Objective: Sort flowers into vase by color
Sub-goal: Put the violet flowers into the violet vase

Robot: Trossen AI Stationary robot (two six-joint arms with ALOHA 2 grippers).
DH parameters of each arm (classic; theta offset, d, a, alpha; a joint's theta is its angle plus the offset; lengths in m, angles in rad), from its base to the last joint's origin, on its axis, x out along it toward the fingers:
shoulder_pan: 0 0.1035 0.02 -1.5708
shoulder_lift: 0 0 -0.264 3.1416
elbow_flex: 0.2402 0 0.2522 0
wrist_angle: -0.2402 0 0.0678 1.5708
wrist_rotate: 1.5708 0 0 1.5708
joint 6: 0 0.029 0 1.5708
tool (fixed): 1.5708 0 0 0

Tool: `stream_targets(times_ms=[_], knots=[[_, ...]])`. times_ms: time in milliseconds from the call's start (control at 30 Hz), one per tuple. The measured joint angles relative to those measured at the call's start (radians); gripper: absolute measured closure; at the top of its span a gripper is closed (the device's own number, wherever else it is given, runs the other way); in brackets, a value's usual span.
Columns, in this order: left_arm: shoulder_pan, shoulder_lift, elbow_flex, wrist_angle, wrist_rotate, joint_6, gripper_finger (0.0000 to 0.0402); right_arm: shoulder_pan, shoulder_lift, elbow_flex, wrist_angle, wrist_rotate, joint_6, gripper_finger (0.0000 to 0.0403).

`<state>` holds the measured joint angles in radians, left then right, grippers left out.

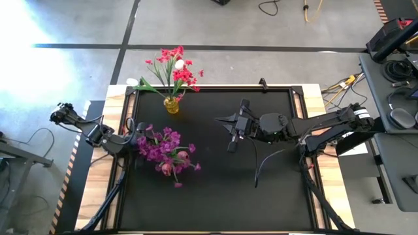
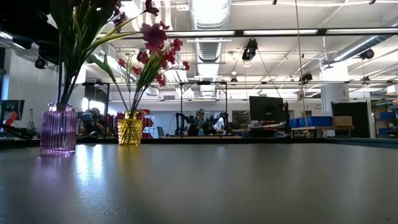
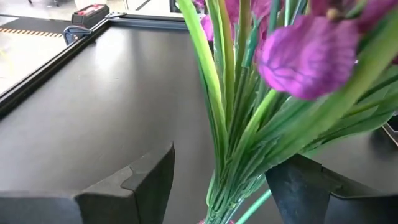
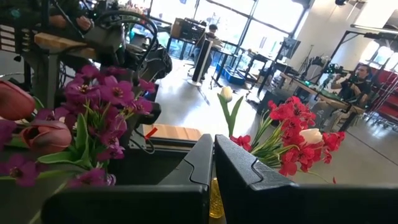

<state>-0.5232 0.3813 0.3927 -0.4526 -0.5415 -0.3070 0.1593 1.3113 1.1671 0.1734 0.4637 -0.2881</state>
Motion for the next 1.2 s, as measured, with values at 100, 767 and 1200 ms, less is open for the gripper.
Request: stream_targets(times_ms=[100, 767, 1200], knots=[[0.000, -0.006, 0.000, -0.001, 0.008, -0.008, 0.0178, 0.000, 0.000, 0.000, -0.002, 0.000, 0.000, 0.0392], [-0.001, -0.052, 0.102, -0.089, 0.092, -0.017, 0.0178, 0.000, 0.000, 0.000, -0.004, 0.000, 0.000, 0.0392], [-0.002, -0.082, 0.273, -0.286, 0.216, -0.036, 0.0178, 0.000, 0.000, 0.000, -0.004, -0.001, 0.000, 0.0392]])
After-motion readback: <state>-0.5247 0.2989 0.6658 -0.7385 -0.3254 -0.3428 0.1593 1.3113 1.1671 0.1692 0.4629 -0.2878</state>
